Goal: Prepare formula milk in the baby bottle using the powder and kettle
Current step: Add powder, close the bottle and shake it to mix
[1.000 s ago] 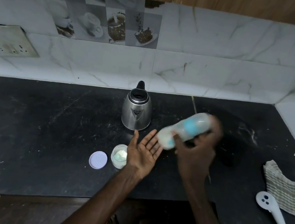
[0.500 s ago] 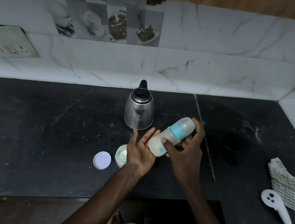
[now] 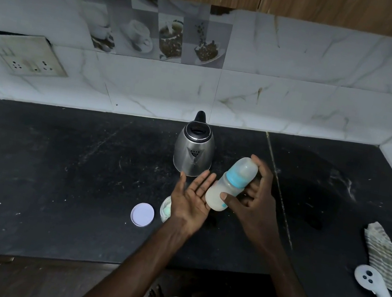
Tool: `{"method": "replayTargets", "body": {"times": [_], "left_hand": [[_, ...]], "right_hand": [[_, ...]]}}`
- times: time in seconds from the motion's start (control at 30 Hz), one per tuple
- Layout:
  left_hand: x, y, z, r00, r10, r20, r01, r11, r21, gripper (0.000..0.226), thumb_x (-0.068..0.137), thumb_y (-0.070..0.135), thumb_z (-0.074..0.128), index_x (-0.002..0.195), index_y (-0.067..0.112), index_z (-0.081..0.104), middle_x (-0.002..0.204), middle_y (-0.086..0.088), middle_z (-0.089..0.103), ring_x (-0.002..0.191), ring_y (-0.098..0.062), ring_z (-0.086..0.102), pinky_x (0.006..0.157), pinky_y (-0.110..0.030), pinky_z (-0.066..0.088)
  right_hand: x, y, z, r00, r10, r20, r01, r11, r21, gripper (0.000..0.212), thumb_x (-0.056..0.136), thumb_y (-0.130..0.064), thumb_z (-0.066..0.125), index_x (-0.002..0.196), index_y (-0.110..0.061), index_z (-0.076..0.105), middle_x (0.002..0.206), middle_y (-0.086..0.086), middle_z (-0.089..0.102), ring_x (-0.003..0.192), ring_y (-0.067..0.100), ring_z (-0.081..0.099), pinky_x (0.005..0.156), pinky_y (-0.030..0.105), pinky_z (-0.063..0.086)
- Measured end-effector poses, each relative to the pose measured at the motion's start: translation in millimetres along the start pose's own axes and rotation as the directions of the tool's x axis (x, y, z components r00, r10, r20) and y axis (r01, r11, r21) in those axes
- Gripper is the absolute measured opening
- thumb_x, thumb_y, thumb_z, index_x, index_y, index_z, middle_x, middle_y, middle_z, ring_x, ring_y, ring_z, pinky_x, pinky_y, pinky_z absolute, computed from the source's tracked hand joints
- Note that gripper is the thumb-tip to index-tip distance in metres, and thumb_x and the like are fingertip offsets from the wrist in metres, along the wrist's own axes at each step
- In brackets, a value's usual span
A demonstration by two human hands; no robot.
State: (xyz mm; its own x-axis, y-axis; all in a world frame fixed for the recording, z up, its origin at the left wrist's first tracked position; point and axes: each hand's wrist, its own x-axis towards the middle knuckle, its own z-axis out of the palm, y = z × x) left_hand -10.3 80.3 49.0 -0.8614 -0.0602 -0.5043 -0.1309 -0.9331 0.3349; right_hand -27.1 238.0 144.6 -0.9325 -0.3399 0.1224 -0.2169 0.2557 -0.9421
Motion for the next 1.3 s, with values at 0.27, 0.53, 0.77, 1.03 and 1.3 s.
{"method": "replayTargets", "body": {"times": [0.27,0.53,0.77,1.03,1.3], "left_hand": [[0.3,0.6,-3.1,1.0,0.019,-0.02,-0.019,1.0,0.024,0.073,0.098,0.063,0.052,0.143,0.006,0.061,0.142,-0.016,0.066,0.138,-0.031,0.057,0.127,-0.048,0.031],[-1.5,-8.3,1.1,0.997,0.027,-0.067,-0.021,0.997,0.078,0.073,0.099,0.064,0.049,0.143,0.007,0.061,0.14,-0.013,0.067,0.137,-0.029,0.058,0.124,-0.045,0.036],[-1.0,-20.6,5.4,0.999,0.002,-0.036,-0.001,0.999,0.047,0.077,0.096,0.064,0.053,0.145,0.006,0.058,0.142,-0.018,0.065,0.137,-0.034,0.057,0.123,-0.049,0.036],[-5.0,-28.7,1.1,0.998,-0.009,-0.055,0.012,0.997,0.072,0.074,0.098,0.065,0.048,0.144,0.009,0.06,0.14,-0.013,0.067,0.138,-0.029,0.058,0.125,-0.045,0.034],[-12.1,-36.1,5.4,0.998,-0.013,-0.055,0.019,0.994,0.109,0.074,0.097,0.066,0.047,0.143,0.009,0.061,0.138,-0.012,0.069,0.135,-0.027,0.06,0.122,-0.041,0.038]], "right_hand": [[1.3,0.3,-5.6,0.999,0.009,0.034,-0.01,1.0,0.008,0.099,0.077,0.005,0.084,0.149,-0.041,0.035,0.135,-0.027,0.057,0.122,0.01,0.065,0.095,0.033,0.06],[-1.5,-23.8,-24.6,0.997,-0.067,0.035,0.066,0.998,0.021,0.102,0.076,0.008,0.084,0.148,-0.044,0.035,0.133,-0.027,0.057,0.12,0.013,0.066,0.093,0.041,0.061],[-12.1,-19.0,5.6,0.969,-0.027,-0.248,0.017,0.999,-0.04,0.101,0.074,-0.011,0.089,0.15,-0.042,0.029,0.133,-0.012,0.061,0.114,0.011,0.069,0.089,0.029,0.06],[-14.7,-7.2,-8.6,0.87,-0.033,-0.493,0.015,0.999,-0.039,0.1,0.079,-0.01,0.088,0.153,-0.03,0.025,0.143,-0.002,0.054,0.124,0.016,0.064,0.096,0.034,0.059],[-7.5,-14.5,-12.5,0.826,0.01,-0.564,0.014,0.999,0.038,0.101,0.081,-0.011,0.085,0.158,-0.025,0.022,0.137,-0.012,0.053,0.114,-0.011,0.062,0.095,0.03,0.06]]}}
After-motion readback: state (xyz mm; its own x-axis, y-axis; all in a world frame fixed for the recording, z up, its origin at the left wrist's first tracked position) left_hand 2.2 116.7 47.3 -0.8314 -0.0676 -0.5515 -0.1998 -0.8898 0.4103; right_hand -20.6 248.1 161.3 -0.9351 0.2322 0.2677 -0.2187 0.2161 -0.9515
